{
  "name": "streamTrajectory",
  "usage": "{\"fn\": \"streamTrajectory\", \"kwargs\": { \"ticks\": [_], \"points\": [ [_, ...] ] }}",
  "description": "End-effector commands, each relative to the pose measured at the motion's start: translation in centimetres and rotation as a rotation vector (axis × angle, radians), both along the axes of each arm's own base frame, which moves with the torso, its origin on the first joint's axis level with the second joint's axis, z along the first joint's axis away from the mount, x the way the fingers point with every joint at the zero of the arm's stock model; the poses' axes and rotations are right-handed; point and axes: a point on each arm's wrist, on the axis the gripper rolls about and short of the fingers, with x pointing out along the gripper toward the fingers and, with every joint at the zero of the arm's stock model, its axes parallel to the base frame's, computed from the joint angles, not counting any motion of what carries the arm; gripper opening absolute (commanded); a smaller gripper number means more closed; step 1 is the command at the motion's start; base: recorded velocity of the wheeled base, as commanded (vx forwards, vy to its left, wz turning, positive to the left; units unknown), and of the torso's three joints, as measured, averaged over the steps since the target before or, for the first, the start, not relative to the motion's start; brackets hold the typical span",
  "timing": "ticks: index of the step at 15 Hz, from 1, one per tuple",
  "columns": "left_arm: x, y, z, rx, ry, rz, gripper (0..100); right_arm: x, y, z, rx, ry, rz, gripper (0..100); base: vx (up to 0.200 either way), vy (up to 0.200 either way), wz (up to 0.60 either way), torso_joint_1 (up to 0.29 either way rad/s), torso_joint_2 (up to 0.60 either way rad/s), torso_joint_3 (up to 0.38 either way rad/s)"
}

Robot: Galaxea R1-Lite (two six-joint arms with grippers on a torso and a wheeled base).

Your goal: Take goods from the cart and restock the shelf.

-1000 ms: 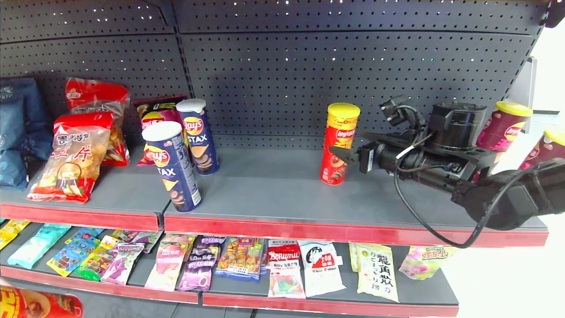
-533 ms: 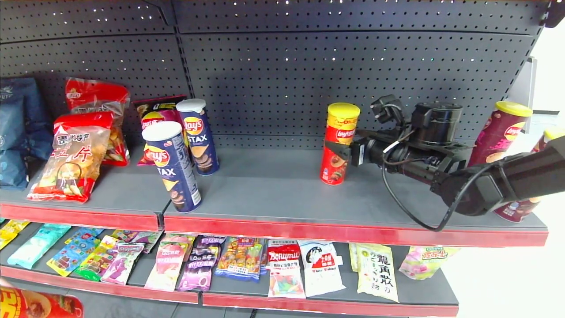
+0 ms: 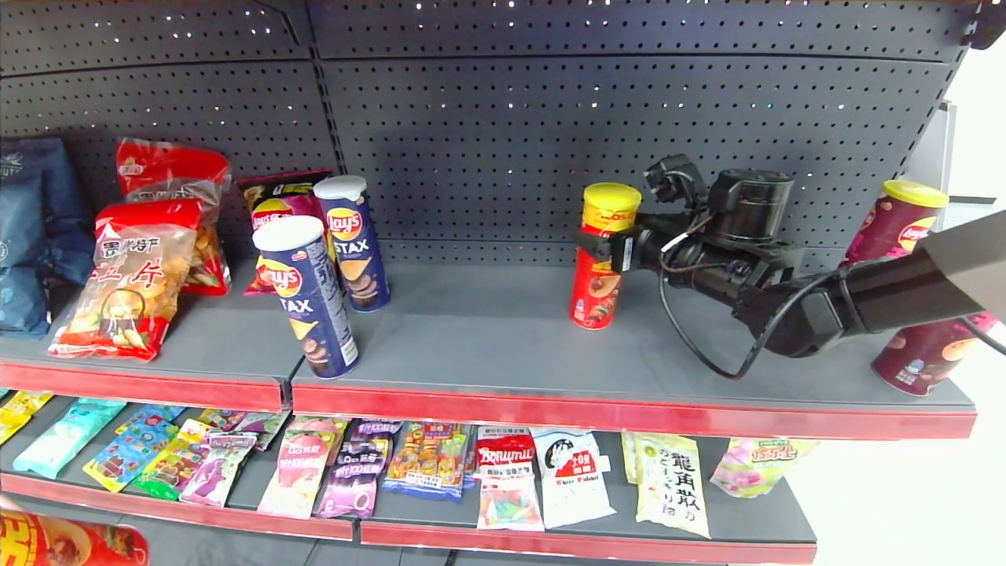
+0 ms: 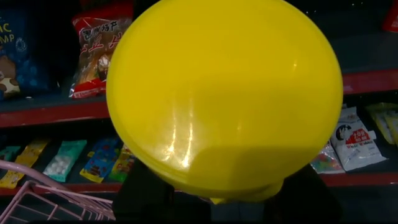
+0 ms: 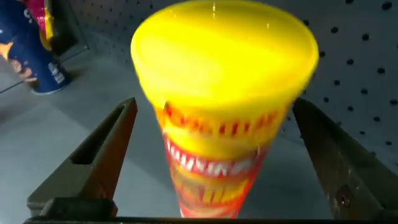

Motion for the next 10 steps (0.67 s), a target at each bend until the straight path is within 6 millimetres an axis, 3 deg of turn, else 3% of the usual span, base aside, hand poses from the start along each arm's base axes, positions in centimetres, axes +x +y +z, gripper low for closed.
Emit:
{"fn": "streamTrajectory", "kwargs": {
  "ticks": [1,4,5,9,10],
  "points": [
    [0.0,0.0,0.0,0.001,0.001,0.0,0,0.8,0.4,-0.2,0.003,-0.01,0.001,100,0.0,0.0,0.0,0.0,0.0,0.0],
    [0.0,0.0,0.0,0.001,0.003,0.003,0,1.1,0.5,-0.5,0.002,-0.008,-0.013,100,0.0,0.0,0.0,0.0,0.0,0.0],
    [0.0,0.0,0.1,0.001,0.001,0.003,0,1.2,0.5,-0.7,0.0,-0.004,-0.016,0,0.0,0.0,0.0,0.0,0.0,0.0],
    [0.0,0.0,0.1,0.001,0.001,0.005,0,0.8,0.8,-0.5,-0.003,-0.002,-0.039,0,0.0,0.0,0.0,0.0,0.0,0.0],
    [0.0,0.0,0.1,0.001,0.001,0.005,0,-0.4,1.3,0.3,-0.005,-0.003,-0.07,0,0.0,0.0,0.0,0.0,0.0,0.0]
  ]
}}
